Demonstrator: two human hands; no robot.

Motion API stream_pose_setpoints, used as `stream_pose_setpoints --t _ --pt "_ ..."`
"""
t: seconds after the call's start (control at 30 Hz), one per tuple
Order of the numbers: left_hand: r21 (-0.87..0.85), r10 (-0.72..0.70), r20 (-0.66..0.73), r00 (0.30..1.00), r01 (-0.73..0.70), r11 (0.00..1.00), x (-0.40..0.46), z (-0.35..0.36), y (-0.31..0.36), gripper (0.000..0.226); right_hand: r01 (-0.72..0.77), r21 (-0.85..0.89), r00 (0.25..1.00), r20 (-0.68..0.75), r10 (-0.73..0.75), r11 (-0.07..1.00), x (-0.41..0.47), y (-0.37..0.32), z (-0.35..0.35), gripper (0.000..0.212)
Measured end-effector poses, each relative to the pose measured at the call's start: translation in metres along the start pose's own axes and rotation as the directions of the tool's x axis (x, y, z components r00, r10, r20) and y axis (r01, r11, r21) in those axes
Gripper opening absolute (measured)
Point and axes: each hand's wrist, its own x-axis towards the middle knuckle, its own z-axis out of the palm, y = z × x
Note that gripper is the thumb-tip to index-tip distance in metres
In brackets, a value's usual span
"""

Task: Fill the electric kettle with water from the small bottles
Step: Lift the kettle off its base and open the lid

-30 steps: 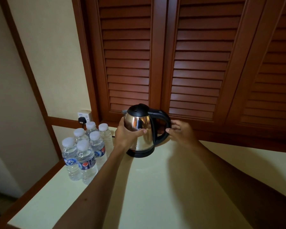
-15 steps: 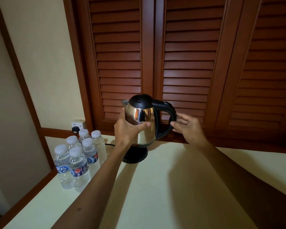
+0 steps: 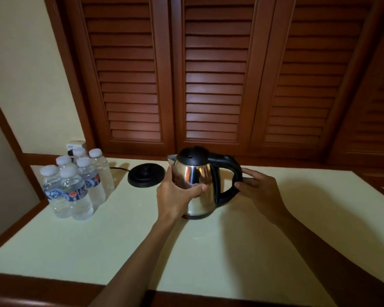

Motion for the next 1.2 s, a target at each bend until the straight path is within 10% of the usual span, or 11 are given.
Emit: stream_pose_setpoints --t 0.73,0.97,1.2 --pt "-0.019 -0.082 0.096 0.992 0.084 0.996 -0.013 -0.034 0.012 0.099 -0.129 -0.271 0.988 0.042 0.145 0.954 0.015 -0.013 -0.007 0.048" --pt "-0.227 -0.081 0.274 0.958 0.146 0.963 0.008 -0.044 -0.010 0.098 0.333 -0.520 0.942 0.224 -0.251 0.786 0.030 -0.081 0.049 0.039" --pt "-0.298 -0.013 0.309 0.951 0.110 0.948 0.022 -0.043 -0.015 0.095 0.416 -0.723 0.857 0.514 0.026 0.551 0.072 -0.103 0.094 0.040"
